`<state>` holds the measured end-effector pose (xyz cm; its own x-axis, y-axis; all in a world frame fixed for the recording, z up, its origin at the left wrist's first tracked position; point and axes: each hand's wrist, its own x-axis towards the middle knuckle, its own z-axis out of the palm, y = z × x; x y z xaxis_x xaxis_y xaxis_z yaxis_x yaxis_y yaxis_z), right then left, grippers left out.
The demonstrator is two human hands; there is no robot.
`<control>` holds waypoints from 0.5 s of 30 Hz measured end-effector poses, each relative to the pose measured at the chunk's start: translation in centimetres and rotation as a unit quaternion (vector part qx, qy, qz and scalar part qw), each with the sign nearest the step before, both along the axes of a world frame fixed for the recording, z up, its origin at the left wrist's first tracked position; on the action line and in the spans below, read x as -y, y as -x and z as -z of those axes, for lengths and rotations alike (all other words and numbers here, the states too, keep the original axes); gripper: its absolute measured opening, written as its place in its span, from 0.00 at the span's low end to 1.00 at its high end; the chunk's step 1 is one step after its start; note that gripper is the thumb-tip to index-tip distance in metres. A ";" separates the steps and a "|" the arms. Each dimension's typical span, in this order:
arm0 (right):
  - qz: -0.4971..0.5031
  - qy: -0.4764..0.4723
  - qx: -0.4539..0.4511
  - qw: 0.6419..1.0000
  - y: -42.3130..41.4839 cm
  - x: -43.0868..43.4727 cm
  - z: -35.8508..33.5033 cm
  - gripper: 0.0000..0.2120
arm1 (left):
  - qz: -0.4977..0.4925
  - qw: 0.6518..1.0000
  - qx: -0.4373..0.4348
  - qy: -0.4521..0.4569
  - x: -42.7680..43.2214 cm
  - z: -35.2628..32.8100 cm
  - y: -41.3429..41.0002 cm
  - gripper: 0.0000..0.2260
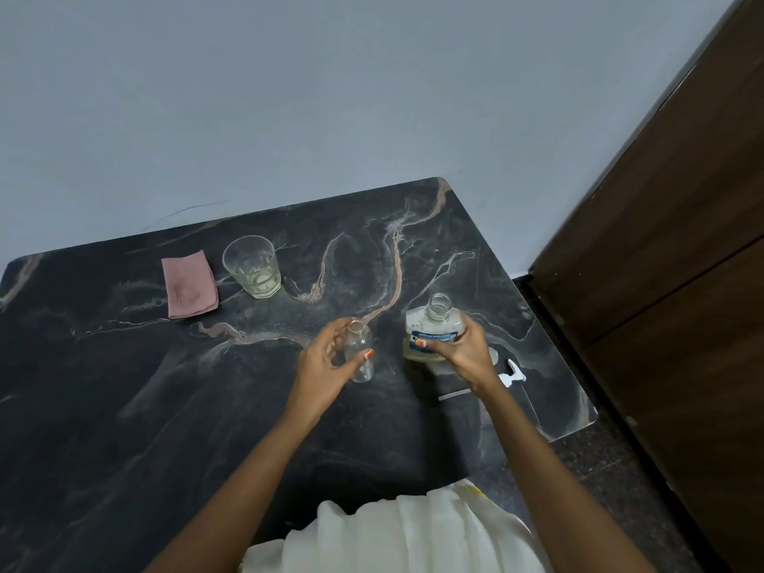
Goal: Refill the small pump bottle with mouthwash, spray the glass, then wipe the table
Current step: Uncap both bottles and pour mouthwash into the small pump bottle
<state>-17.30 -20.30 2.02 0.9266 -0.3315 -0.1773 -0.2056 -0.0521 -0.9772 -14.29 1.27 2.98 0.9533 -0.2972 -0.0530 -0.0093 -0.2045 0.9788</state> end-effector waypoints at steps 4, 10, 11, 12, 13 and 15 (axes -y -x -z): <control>0.001 0.030 0.039 0.999 -0.9 0.0 -2.4 0.22 | -0.008 0.999 0.026 0.034 0.3 -2.2 -0.3 0.20; 0.001 0.117 0.107 0.987 -1.9 -0.3 -6.7 0.25 | 0.000 0.995 0.071 0.063 0.9 -5.9 -0.9 0.22; -0.001 0.129 0.120 0.984 -2.0 -0.4 -7.2 0.25 | 0.000 0.995 0.076 0.069 1.0 -6.4 -1.0 0.22; -0.001 0.139 0.131 0.982 -2.1 -0.5 -7.8 0.25 | 0.000 0.994 0.079 0.074 1.1 -6.9 -1.1 0.22; -0.002 0.150 0.140 0.979 -2.3 -0.6 -8.3 0.25 | -0.001 0.993 0.079 0.082 1.1 -7.4 -1.1 0.22; -0.010 0.177 0.159 0.971 -2.5 -0.8 -9.2 0.25 | -0.003 0.992 0.077 0.099 1.1 -8.1 -1.2 0.22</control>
<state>-14.81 -19.52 11.25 0.9231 -0.3004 0.2400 0.1077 -0.3972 -0.9114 -13.14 0.13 11.11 0.9472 -0.2824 0.1521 -0.1613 -0.0093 0.9869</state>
